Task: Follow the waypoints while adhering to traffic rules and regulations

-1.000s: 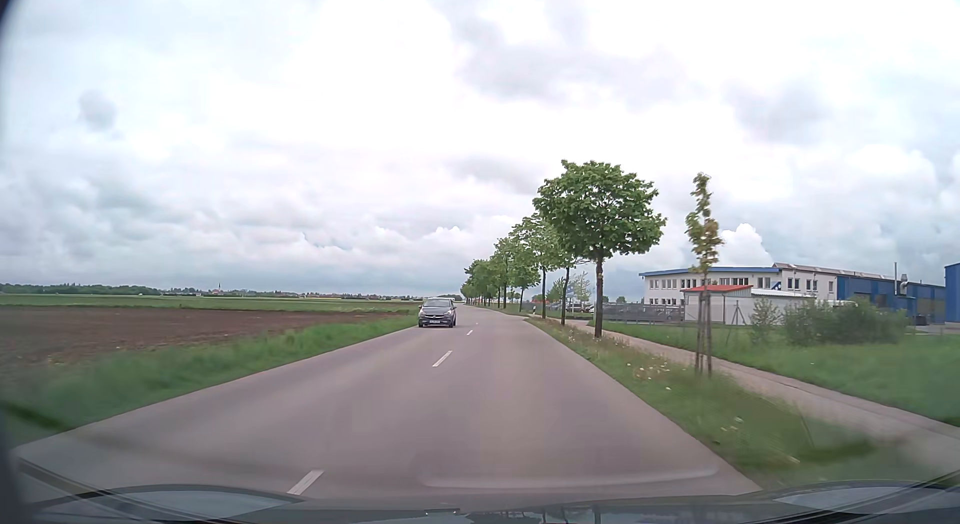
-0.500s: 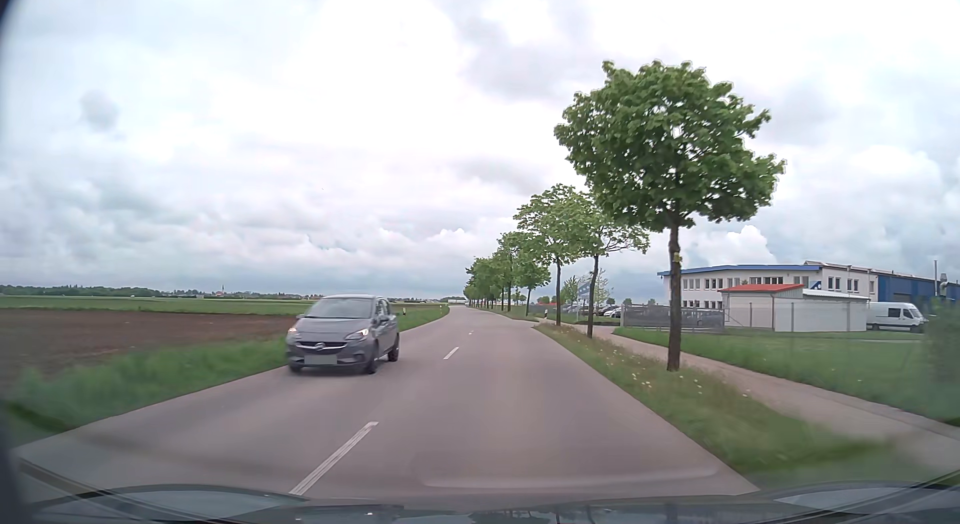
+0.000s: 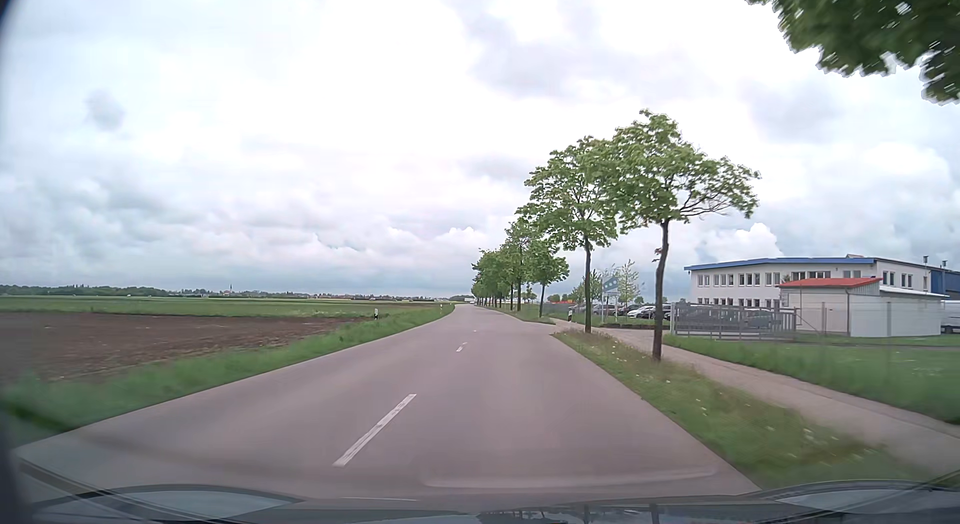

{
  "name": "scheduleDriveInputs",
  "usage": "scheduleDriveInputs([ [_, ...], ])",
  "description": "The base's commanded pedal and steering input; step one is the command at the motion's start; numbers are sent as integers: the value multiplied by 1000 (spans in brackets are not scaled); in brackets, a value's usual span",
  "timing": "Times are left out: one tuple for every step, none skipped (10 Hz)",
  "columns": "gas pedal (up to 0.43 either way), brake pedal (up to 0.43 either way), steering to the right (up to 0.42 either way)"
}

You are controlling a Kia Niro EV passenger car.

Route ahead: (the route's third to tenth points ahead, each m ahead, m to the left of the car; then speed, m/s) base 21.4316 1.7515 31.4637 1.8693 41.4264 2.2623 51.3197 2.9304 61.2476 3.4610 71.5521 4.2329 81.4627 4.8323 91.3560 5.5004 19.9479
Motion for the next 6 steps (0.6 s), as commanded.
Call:
scheduleDriveInputs([
  [209,12,-8],
  [209,12,-8],
  [209,12,-8],
  [209,12,-8],
  [209,12,-7],
  [209,12,-5],
])
